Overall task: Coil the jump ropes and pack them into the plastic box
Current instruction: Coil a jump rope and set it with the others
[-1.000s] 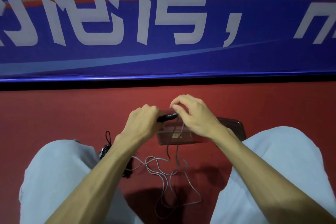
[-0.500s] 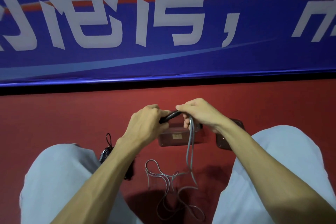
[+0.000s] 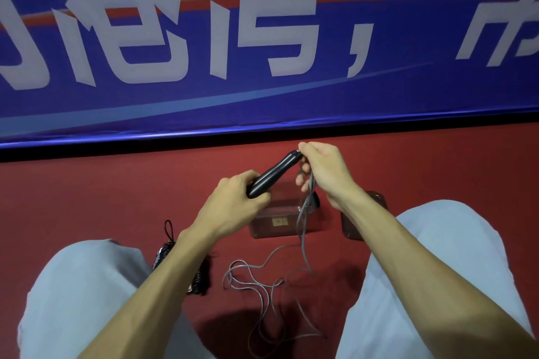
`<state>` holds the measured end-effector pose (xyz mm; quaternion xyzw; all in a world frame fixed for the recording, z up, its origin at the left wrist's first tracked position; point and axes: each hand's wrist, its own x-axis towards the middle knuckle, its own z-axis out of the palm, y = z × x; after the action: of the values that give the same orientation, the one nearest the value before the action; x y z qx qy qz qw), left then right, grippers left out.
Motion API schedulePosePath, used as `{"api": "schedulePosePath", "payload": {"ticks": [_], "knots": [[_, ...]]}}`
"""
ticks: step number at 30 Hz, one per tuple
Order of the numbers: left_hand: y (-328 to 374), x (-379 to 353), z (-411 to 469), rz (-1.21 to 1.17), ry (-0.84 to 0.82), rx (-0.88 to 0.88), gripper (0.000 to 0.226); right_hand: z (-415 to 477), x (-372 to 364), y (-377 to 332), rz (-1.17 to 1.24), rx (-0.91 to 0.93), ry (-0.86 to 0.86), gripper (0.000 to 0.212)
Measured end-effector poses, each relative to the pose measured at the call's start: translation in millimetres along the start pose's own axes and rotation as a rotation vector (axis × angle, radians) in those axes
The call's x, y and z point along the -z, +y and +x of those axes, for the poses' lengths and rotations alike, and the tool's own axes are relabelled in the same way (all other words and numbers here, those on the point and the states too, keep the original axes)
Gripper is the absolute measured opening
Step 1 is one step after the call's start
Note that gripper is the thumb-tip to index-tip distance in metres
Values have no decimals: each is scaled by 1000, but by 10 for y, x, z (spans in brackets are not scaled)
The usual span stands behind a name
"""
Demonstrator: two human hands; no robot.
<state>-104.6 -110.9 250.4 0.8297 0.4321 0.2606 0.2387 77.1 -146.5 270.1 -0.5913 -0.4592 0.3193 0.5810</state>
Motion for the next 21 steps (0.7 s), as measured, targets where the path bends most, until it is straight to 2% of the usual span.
{"api": "schedulePosePath", "payload": {"ticks": [3, 7, 11, 14, 18, 20, 21], "knots": [[-19, 18, 3, -23, 17, -36, 11, 2, -11, 11, 27, 32, 47, 30], [34, 18, -32, -96, -80, -119, 26, -9, -4, 5, 95, 44, 105, 30], [32, 12, -18, 0, 59, -98, 21, -25, -23, -24, 180, 82, 104, 32], [14, 40, 16, 9, 115, -7, 12, -55, -54, -46, 244, 125, 54, 37], [60, 52, 14, -68, 96, 0, 24, -80, -85, -65, 303, 118, -29, 43], [77, 58, 27, -211, 117, 39, 29, -83, -108, -67, 305, 105, -142, 44], [85, 59, 42, -367, 137, 71, 32, -88, -124, -53, 277, 88, -216, 44]]}}
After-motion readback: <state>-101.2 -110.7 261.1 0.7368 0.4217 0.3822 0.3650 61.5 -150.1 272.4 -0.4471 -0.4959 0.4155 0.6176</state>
